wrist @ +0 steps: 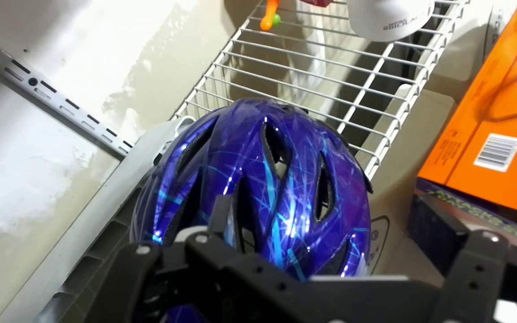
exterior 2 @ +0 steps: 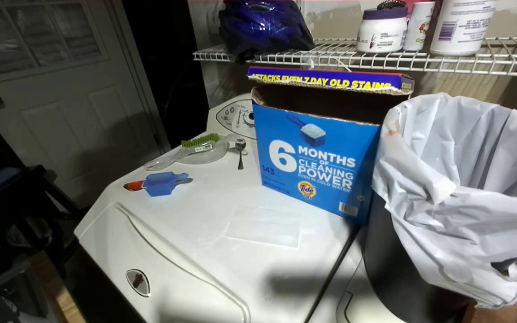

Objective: Pick up the blue bicycle helmet and put it on the first shelf above the washing machine

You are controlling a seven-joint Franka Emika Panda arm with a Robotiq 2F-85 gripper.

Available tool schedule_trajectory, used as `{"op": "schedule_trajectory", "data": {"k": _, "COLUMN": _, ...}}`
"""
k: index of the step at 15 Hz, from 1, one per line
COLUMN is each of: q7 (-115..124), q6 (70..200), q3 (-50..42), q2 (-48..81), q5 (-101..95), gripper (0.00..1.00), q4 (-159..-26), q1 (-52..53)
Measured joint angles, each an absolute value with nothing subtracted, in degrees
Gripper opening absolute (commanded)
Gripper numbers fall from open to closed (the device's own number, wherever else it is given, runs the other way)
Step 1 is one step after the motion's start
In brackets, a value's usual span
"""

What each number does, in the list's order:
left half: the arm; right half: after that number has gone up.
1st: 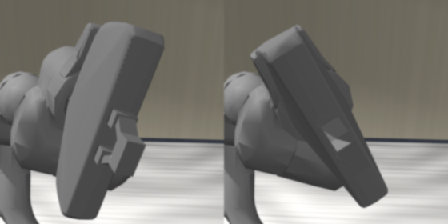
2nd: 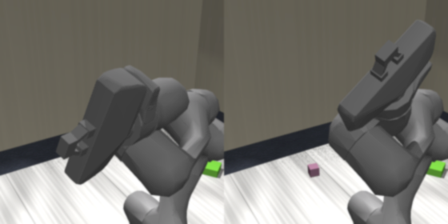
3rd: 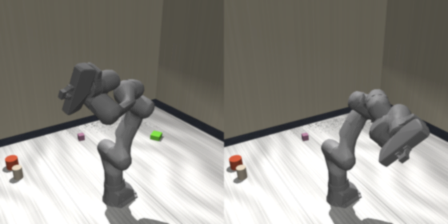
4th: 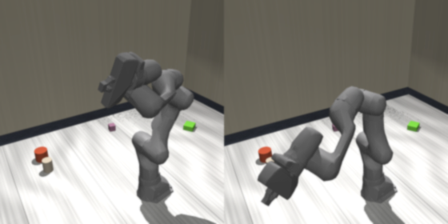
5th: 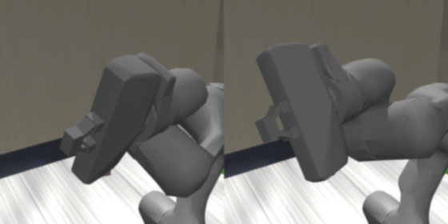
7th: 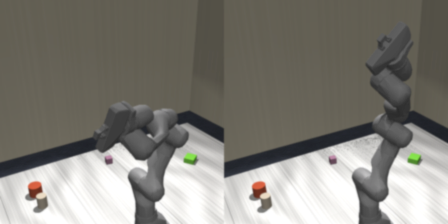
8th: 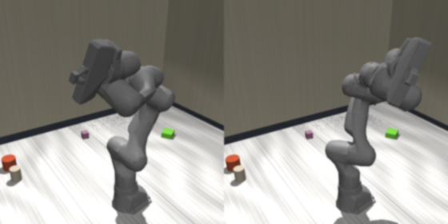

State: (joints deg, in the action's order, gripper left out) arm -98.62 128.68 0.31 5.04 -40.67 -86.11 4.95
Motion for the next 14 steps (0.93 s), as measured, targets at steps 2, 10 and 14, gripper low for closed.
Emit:
{"op": "schedule_trajectory", "data": {"k": 2, "q7": -98.62, "q6": 129.78, "q3": 0.66, "q2": 3.33, "q5": -42.28, "gripper": 1.0, "q4": -88.11, "q1": 4.93}}
{"op": "schedule_trajectory", "data": {"k": 10, "q7": -101.01, "q6": 130.35, "q3": 0.89, "q2": -3.72, "q5": -42.29, "gripper": 1.0, "q4": -96.58, "q1": 4.68}}
{"op": "schedule_trajectory", "data": {"k": 14, "q7": -101.95, "q6": 130.32, "q3": 0.88, "q2": -7.71, "q5": -42.05, "gripper": 1.0, "q4": -100.11, "q1": 4.63}}
